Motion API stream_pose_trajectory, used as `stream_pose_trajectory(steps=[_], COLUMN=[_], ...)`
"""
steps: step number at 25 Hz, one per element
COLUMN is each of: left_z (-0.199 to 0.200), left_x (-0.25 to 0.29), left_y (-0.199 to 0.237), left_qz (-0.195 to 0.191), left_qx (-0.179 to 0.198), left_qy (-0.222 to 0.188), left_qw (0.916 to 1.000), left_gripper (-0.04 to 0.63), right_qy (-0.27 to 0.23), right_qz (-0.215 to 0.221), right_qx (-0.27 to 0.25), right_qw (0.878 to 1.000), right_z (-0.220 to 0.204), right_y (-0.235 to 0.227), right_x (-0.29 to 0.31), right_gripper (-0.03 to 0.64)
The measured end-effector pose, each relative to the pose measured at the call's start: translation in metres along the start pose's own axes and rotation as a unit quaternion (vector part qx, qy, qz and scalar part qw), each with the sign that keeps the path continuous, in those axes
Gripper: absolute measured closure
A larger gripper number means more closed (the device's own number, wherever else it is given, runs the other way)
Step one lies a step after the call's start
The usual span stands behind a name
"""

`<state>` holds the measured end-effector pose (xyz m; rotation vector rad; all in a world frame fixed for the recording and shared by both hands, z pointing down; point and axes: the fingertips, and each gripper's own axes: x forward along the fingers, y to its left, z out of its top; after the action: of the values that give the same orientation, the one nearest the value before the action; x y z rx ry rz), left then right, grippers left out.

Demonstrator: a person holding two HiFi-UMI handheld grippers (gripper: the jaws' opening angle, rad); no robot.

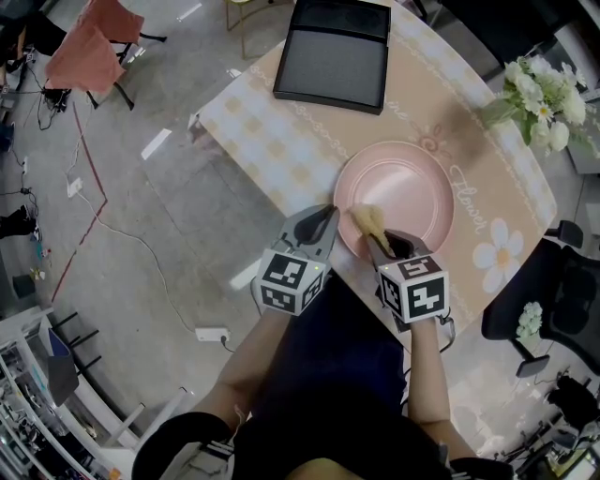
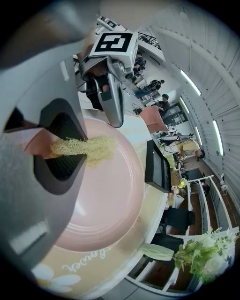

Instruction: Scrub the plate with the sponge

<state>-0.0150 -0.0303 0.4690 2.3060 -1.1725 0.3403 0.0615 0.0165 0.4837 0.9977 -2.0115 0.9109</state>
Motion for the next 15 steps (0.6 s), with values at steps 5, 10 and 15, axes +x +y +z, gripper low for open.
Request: stream_pose_trajectory(steps=[5, 10, 15], left_z=[0.0, 0.001, 0.002], left_x=[0.001, 0.003, 0.003], left_y=[-0.001, -0.001, -0.002], left_qz=[0.001, 0.002, 0.003], left_qx=[0.001, 0.0, -0.001], left_qy=[0.0, -0.002, -0.003], left_qw=[1.0, 1.0, 1.0], left_gripper=[0.571, 0.571, 0.571], right_qy=[-0.003, -0.004, -0.007], right_qz=[-0.005, -0.013, -0.021], right_qx=[0.005, 0.008, 0.015], right_qw=[1.0, 1.0, 1.0], right_z=[-0.001, -0.001, -0.002], right_y=[-0.007, -0.017, -0.026], right_x=[-0.002, -0.006, -0.01], right_gripper=[0.54, 0.54, 0.54])
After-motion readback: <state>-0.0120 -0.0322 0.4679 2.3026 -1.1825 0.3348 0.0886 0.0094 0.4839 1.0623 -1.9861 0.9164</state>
